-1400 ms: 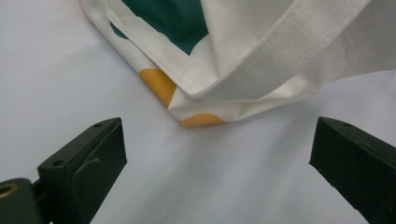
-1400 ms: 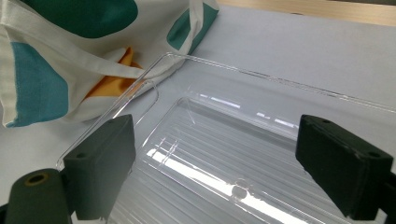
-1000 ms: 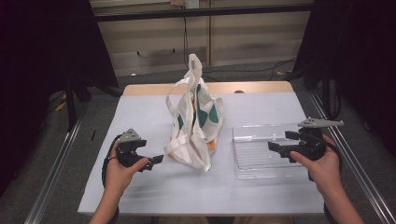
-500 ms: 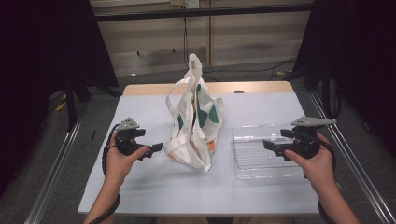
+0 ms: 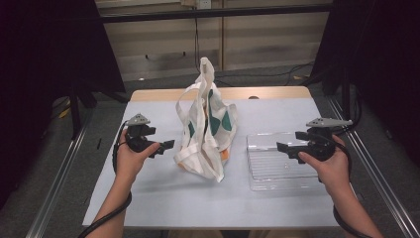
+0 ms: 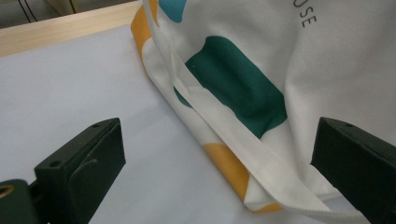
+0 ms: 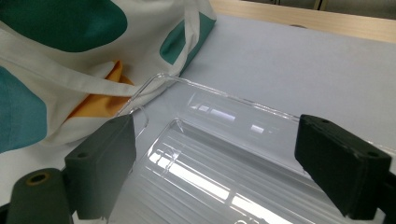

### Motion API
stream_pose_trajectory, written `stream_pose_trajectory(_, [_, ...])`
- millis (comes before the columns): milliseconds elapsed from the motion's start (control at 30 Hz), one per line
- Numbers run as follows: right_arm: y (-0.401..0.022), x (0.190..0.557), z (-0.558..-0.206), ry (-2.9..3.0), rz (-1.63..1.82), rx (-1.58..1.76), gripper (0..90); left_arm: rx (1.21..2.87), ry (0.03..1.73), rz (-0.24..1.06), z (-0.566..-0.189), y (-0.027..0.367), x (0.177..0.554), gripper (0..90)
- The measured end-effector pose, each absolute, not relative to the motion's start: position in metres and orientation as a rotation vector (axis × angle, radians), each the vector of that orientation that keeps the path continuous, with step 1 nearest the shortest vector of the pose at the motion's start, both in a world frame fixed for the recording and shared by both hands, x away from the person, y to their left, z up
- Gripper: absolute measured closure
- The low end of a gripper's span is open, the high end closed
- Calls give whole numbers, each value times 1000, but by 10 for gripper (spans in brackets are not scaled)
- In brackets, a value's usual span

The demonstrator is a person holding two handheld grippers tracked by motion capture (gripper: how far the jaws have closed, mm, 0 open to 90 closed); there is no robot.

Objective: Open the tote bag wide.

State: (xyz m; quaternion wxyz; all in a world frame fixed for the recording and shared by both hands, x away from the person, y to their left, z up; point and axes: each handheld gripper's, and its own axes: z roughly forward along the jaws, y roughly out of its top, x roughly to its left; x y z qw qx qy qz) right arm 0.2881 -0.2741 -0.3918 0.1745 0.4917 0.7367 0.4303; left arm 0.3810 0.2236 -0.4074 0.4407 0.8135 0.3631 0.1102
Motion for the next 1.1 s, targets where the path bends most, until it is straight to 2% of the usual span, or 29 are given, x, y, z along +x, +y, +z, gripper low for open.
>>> stream_pose_trajectory(400, [-265,304,-390,2095,1214,1410,126,2010,930,312,-393,216,400,22])
stream_pose_trajectory(1100, [-248,333,-382,2118,1197,1367,128,1989,948,295,-388,209,425,26])
